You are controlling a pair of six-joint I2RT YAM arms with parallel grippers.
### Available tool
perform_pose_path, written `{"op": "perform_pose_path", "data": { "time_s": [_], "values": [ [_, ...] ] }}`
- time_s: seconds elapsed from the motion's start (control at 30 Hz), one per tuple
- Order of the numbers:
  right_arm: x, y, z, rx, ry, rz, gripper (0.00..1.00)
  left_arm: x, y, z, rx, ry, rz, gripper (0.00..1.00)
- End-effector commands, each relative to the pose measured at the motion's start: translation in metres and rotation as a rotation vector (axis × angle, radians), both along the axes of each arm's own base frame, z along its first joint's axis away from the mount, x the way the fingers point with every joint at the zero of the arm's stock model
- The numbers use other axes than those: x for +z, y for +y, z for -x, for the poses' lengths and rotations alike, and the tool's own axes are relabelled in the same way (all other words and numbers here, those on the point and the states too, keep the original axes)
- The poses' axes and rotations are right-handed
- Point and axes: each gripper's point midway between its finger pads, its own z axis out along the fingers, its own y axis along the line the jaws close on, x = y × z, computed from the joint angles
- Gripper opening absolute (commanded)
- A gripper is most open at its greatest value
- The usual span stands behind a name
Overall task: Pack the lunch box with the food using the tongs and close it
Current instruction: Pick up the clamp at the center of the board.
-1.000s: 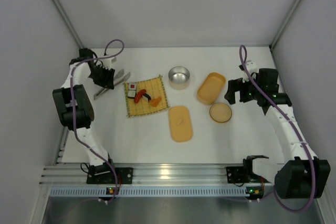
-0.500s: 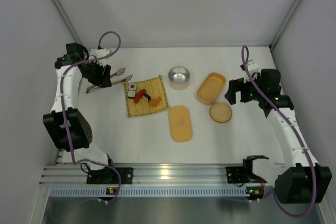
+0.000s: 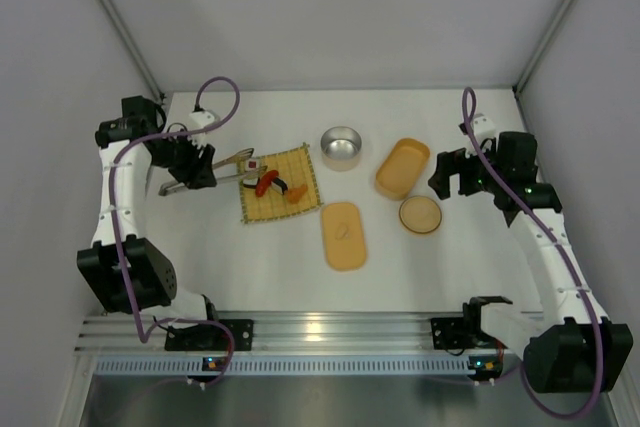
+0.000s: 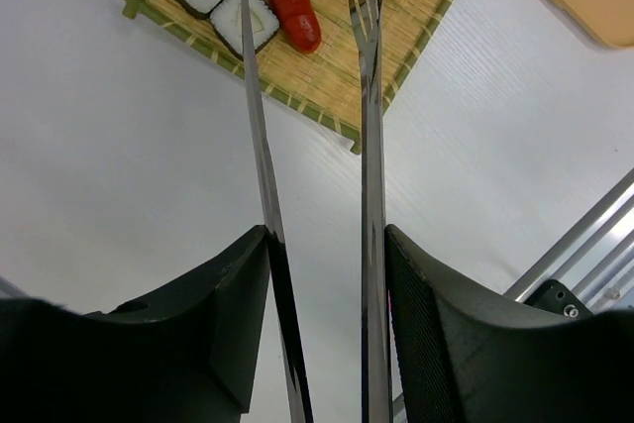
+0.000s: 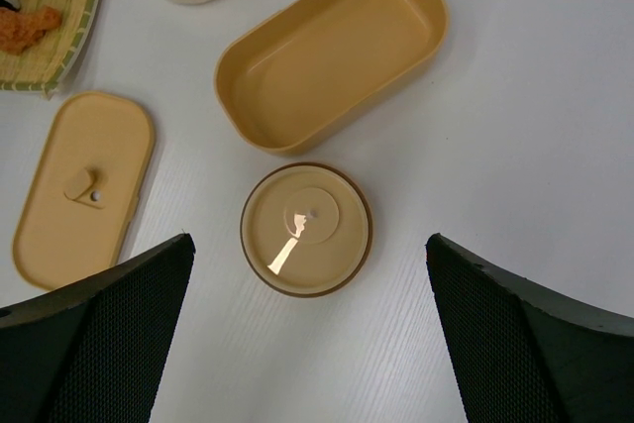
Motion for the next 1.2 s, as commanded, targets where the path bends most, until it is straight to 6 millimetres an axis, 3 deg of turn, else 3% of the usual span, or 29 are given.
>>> {"op": "perform_pose_path", "data": {
  "time_s": [0.0, 0.17, 0.27, 0.43, 0.47, 0.5, 0.57, 0.6, 0.67, 0.7, 0.73, 0.77, 0.8, 0.9, 1.03, 1.17],
  "values": [
    [0.027, 0.004, -0.002, 0.015, -0.076, -0.014, 0.99, 0.006, -0.015, 0.013, -0.079, 0.0, 0.067, 0.53],
    [0.027, 0.006, -0.001, 0.028, -0.074, -0.017, 0.99, 0.005, -0.021, 0.015, -0.084, 0.02, 0.105, 0.5],
    [0.034, 0.02, 0.003, 0.108, -0.092, -0.06, 0.99, 0.007, -0.029, 0.02, -0.104, 0.029, 0.149, 0.47],
    [0.075, 0.078, 0.014, 0.393, -0.214, -0.162, 0.99, 0.01, -0.036, 0.027, -0.127, 0.045, 0.19, 0.4],
    [0.083, 0.097, 0.015, 0.457, -0.243, -0.156, 0.99, 0.01, -0.038, 0.029, -0.13, 0.053, 0.208, 0.39],
    [0.099, 0.103, 0.01, 0.472, -0.302, -0.125, 0.99, 0.011, -0.039, 0.03, -0.13, 0.056, 0.215, 0.38],
    [0.106, 0.131, 0.009, 0.549, -0.334, -0.102, 0.99, 0.013, -0.043, 0.033, -0.131, 0.064, 0.238, 0.37],
    [0.122, 0.135, -0.002, 0.542, -0.388, -0.062, 0.99, 0.014, -0.044, 0.034, -0.127, 0.076, 0.249, 0.36],
    [0.117, 0.157, -0.013, 0.569, -0.383, -0.007, 0.99, 0.015, -0.047, 0.037, -0.127, 0.086, 0.266, 0.34],
    [0.13, 0.157, -0.027, 0.542, -0.45, 0.084, 0.99, 0.016, -0.05, 0.038, -0.119, 0.098, 0.284, 0.34],
    [0.127, 0.161, -0.03, 0.548, -0.454, 0.144, 0.99, 0.017, -0.05, 0.038, -0.109, 0.103, 0.295, 0.33],
    [0.127, 0.179, -0.028, 0.598, -0.478, 0.195, 0.99, 0.019, -0.052, 0.039, -0.109, 0.106, 0.305, 0.32],
    [0.127, 0.179, -0.032, 0.619, -0.532, 0.299, 0.99, 0.021, -0.054, 0.04, -0.099, 0.122, 0.327, 0.31],
    [0.133, 0.199, -0.021, 0.738, -0.652, 0.416, 1.0, 0.027, -0.061, 0.042, -0.083, 0.137, 0.38, 0.29],
    [0.149, 0.225, -0.008, 0.822, -0.81, 0.409, 0.99, 0.031, -0.069, 0.048, -0.072, 0.156, 0.44, 0.26],
    [0.159, 0.272, 0.024, 0.951, -0.99, 0.401, 0.99, 0.034, -0.074, 0.052, -0.061, 0.173, 0.479, 0.25]
  ]
}}
